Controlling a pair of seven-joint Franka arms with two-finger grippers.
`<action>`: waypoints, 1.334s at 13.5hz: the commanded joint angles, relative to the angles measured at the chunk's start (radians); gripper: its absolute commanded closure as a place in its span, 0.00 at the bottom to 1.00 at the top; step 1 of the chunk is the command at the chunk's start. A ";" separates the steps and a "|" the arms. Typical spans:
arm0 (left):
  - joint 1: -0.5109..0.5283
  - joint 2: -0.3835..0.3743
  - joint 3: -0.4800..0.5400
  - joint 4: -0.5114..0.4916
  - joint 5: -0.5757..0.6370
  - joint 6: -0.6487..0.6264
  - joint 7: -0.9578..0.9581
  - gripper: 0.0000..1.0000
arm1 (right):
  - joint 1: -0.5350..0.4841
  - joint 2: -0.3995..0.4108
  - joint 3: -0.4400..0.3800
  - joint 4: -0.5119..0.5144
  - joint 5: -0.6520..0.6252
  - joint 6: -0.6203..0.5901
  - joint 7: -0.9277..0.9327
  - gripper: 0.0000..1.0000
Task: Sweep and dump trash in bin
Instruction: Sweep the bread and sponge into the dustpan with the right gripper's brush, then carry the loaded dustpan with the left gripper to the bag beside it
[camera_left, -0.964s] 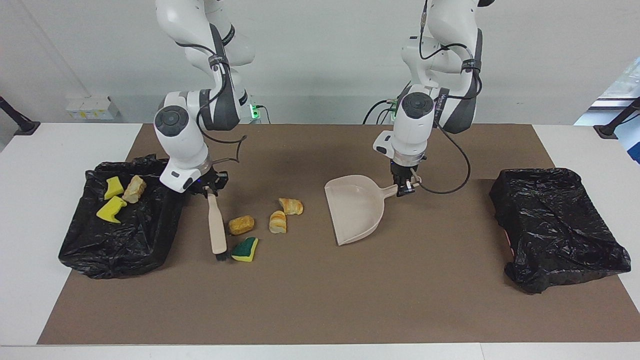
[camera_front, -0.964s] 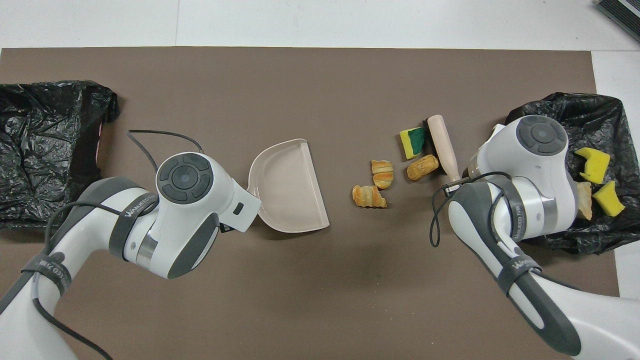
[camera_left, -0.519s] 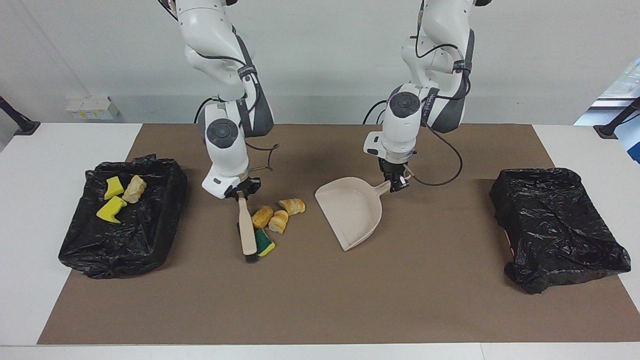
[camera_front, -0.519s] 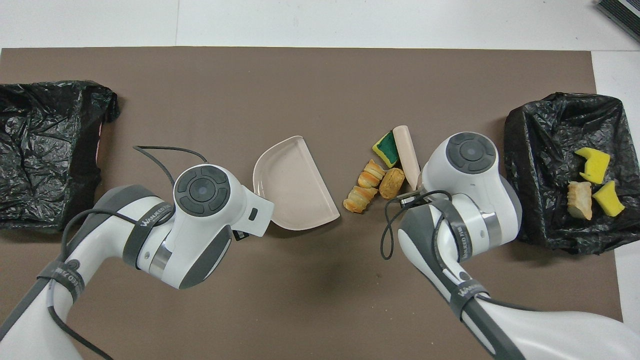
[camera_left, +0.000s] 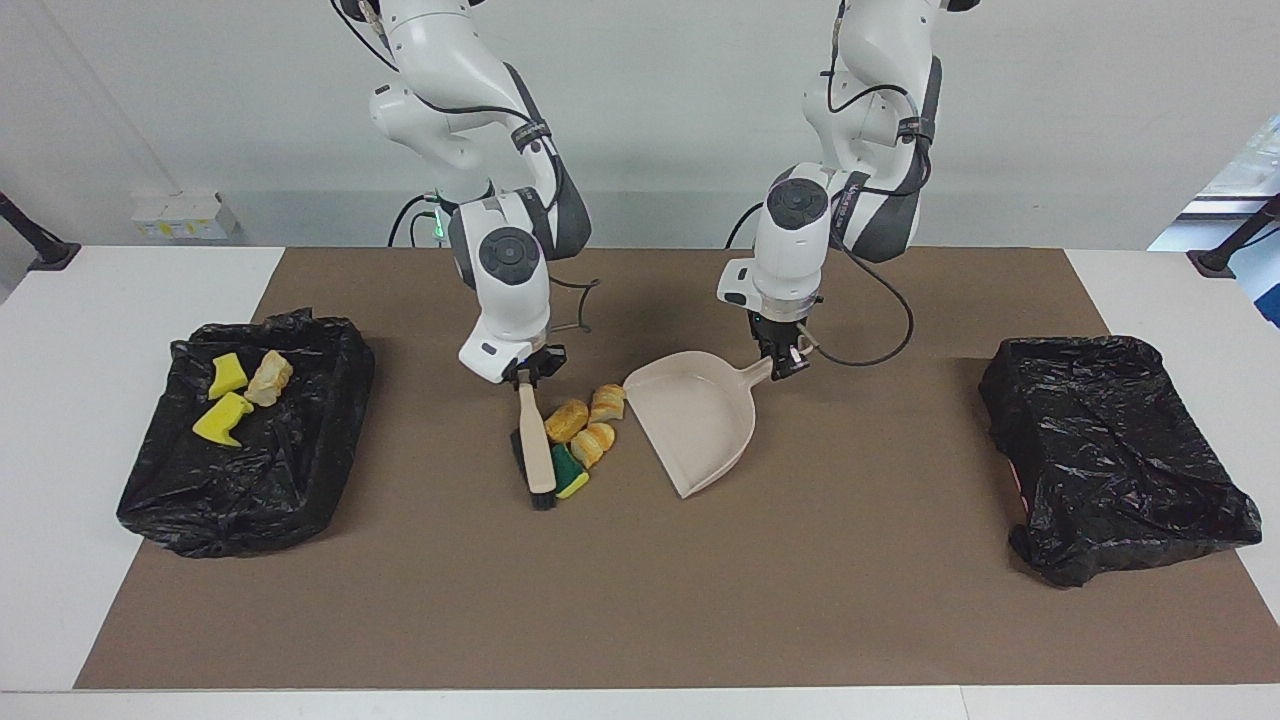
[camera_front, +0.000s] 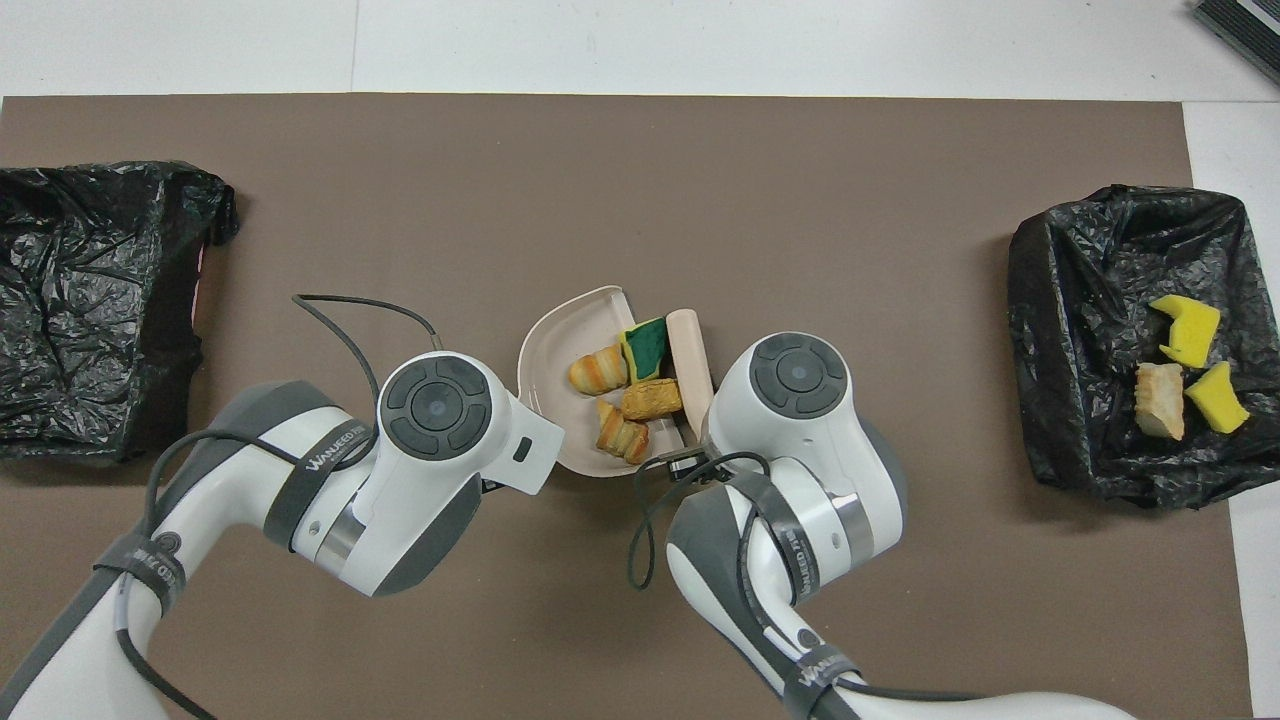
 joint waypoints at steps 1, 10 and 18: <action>0.001 -0.033 0.010 -0.043 0.023 0.024 0.051 1.00 | 0.047 -0.012 0.002 -0.002 0.091 0.009 0.023 1.00; 0.119 0.011 0.010 0.026 0.022 0.038 0.290 1.00 | -0.082 -0.127 -0.012 0.007 -0.065 -0.188 0.006 1.00; 0.410 -0.052 0.012 0.132 0.011 0.007 0.687 1.00 | 0.089 -0.196 0.000 -0.092 -0.103 -0.114 0.286 1.00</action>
